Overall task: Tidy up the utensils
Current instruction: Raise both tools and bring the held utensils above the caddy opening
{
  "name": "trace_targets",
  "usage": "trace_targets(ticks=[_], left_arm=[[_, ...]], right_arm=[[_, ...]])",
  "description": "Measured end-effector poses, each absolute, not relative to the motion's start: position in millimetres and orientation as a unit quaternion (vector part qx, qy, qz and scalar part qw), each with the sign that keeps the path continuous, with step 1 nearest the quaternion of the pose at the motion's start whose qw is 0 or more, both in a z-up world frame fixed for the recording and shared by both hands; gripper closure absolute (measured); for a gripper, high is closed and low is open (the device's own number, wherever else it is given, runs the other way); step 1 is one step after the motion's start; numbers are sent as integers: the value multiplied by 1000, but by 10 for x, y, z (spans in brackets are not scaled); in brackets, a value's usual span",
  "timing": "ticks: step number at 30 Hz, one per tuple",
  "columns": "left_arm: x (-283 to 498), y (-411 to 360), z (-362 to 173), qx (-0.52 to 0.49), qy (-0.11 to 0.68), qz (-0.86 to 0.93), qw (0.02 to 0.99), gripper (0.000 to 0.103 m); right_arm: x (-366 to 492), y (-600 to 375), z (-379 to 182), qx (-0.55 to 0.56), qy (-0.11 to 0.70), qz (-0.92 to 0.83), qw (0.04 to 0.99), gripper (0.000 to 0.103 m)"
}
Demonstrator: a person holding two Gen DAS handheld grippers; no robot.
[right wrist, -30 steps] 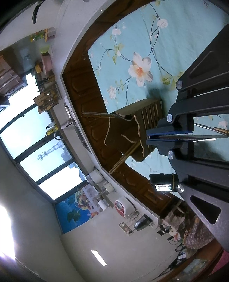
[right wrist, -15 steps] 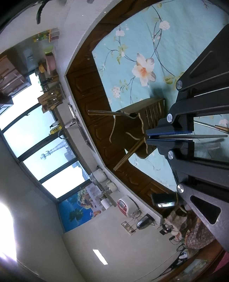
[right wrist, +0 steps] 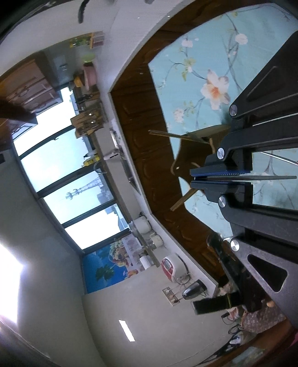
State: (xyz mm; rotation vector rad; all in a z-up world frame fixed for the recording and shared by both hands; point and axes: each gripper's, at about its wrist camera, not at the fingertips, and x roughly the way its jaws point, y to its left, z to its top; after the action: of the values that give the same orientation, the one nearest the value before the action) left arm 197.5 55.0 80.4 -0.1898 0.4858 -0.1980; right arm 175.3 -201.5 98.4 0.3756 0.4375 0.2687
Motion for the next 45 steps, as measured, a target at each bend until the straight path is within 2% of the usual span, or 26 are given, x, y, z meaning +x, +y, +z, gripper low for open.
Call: trace_targets(ticks=[15,21,29,45], left_arm=[[2054,292,1291,-68,119,-39,990,102],[2235,6,1140,-50,87,0,995,102],[2429,-561,554,-17,62,37,997,102],[2512,-1127,-64,36,74,43,996,102]], right_arm=[[2153,-2035,1460,157,130,118,972,100],[2413,-2100,1542,154,108,105,977,100],[2664,-2119,1549,137,90,89,982,100],[2941,-2075,969,131,135,83,979,100]])
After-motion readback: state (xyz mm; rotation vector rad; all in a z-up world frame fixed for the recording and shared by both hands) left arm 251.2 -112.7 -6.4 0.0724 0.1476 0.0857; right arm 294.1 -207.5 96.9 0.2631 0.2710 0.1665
